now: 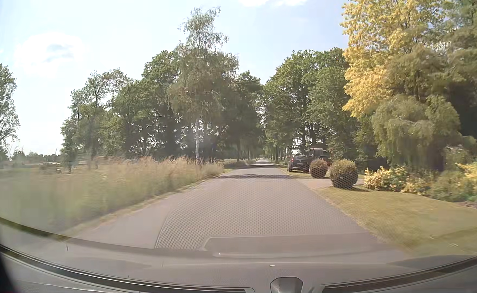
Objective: Follow the waypoints while adhering to traffic rules and regulations
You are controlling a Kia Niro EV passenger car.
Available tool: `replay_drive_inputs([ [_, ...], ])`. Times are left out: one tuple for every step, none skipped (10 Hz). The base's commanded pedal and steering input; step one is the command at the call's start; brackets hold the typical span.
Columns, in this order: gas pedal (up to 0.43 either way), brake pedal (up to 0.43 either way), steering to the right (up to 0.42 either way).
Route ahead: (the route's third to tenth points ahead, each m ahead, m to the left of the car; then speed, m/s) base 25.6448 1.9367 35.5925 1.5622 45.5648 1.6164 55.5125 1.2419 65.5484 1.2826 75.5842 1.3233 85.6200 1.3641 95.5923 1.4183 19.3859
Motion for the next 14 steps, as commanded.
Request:
replay_drive_inputs([
  [0.189, 0.006, 0.004],
  [0.189, 0.006, 0.004],
  [0.189, 0.006, 0.004],
  [0.189, 0.006, 0.004],
  [0.189, 0.006, 0.004],
  [0.189, 0.006, 0.004],
  [0.189, 0.006, 0.004],
  [0.189, 0.006, 0.004],
  [0.189, 0.006, 0.004],
  [0.189, 0.006, 0.004],
  [0.189, 0.006, 0.004],
  [0.189, 0.006, 0.004],
  [0.197, 0.006, 0.004],
  [0.197, 0.006, 0.004],
])
